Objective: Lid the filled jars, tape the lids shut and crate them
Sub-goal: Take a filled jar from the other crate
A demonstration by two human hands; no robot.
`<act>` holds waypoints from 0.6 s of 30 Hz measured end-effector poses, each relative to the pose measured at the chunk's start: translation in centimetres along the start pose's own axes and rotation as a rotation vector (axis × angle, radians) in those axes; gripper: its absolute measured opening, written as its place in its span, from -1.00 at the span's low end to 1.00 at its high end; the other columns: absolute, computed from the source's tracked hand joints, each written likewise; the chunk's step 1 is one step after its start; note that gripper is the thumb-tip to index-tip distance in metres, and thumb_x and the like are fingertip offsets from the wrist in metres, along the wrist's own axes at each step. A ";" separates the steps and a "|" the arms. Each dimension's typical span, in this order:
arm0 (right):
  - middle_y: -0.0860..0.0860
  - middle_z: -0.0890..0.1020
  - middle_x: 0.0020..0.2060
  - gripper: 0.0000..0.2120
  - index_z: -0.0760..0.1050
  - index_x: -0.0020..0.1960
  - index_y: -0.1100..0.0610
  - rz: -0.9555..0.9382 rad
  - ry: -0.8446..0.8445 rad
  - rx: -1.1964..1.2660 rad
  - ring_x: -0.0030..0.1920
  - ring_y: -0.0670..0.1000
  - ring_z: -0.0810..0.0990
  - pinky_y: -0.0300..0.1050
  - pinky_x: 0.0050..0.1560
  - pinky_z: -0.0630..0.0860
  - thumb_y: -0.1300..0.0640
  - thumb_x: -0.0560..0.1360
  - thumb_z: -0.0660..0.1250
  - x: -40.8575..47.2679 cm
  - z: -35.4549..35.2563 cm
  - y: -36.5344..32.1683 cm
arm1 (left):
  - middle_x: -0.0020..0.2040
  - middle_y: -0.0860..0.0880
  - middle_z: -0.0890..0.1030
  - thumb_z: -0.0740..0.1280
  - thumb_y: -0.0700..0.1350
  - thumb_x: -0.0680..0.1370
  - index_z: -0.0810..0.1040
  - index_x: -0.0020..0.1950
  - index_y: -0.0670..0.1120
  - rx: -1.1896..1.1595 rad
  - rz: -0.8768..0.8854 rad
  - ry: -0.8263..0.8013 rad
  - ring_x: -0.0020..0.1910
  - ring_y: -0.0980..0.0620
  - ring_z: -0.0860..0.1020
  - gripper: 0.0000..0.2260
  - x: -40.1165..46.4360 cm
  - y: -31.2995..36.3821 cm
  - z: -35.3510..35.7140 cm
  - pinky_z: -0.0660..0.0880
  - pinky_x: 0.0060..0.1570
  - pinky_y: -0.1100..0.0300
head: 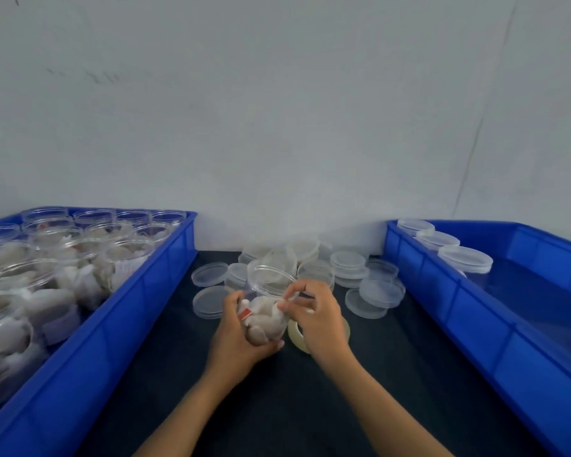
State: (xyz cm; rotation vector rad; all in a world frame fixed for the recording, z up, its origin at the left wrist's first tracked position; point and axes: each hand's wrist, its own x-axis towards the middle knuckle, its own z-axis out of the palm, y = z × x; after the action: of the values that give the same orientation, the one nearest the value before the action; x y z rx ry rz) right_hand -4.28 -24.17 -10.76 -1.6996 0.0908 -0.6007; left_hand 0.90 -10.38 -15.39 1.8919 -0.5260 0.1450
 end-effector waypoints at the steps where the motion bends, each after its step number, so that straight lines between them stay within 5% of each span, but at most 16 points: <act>1: -0.02 0.54 0.04 -0.76 0.54 -0.20 -0.02 -0.024 -0.002 0.000 -0.06 -0.07 0.59 -0.29 -0.14 0.51 0.30 0.39 0.49 0.1 0.1 0.3 | 0.11 0.21 0.49 0.66 -0.08 0.20 0.18 0.16 0.38 -0.020 0.008 0.022 -0.03 0.34 0.54 -0.18 0.1 -0.4 0.2 0.48 -0.21 0.43; 5: -0.11 0.56 0.00 -0.86 0.49 0.04 0.01 -0.062 -0.107 0.070 -0.05 -0.10 0.59 -0.09 -0.01 0.56 0.21 0.54 0.36 1.4 0.1 1.4 | 0.07 0.17 0.53 0.67 -0.16 0.18 0.27 0.15 0.35 -0.125 0.009 0.124 -0.03 0.25 0.58 -0.20 0.7 -1.6 0.3 0.50 -0.16 0.38; 7: -0.10 0.55 -0.02 -0.86 0.43 0.11 0.01 -0.011 -0.062 0.081 0.00 -0.07 0.58 -0.15 -0.01 0.54 0.17 0.58 0.30 2.5 0.0 2.5 | 0.12 0.21 0.48 0.67 -0.15 0.17 0.28 0.24 0.25 -0.147 -0.015 0.172 0.07 0.17 0.54 -0.17 1.0 -2.3 0.0 0.45 -0.03 0.32; 10: -0.07 0.52 0.03 -0.76 0.37 0.14 0.04 0.078 0.073 -0.246 0.11 -0.01 0.53 -0.26 0.01 0.47 0.19 0.54 0.35 4.7 -0.1 4.6 | 0.16 0.20 0.45 0.67 -0.16 0.17 0.30 0.35 0.12 -0.175 -0.026 0.225 0.16 0.13 0.50 -0.13 1.3 -3.3 -0.4 0.43 0.05 0.30; 13: 0.04 0.49 0.21 -0.55 0.29 0.26 0.09 0.138 0.034 -0.595 0.25 0.09 0.45 0.03 0.24 0.42 0.07 0.49 0.43 6.6 0.6 6.2 | 0.19 0.23 0.40 0.66 -0.15 0.19 0.28 0.41 0.05 -0.180 -0.026 0.234 0.22 0.13 0.44 -0.11 1.4 -3.5 -0.3 0.40 0.07 0.29; 18: 0.20 0.42 0.32 -0.28 0.16 0.39 0.16 0.171 -0.050 -0.995 0.35 0.23 0.33 0.14 0.31 0.22 -0.25 0.45 0.29 8.5 3.6 7.3 | 0.21 0.26 0.43 0.66 -0.14 0.19 0.31 0.36 0.07 -0.157 0.017 0.232 0.22 0.14 0.47 -0.15 1.3 -3.1 -0.2 0.45 0.15 0.19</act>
State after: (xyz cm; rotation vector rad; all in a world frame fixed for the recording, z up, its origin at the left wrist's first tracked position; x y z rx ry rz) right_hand 6.55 -25.85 -15.08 -2.6244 0.5685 -0.3926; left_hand 3.41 -9.71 -17.58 1.6913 -0.3833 0.3209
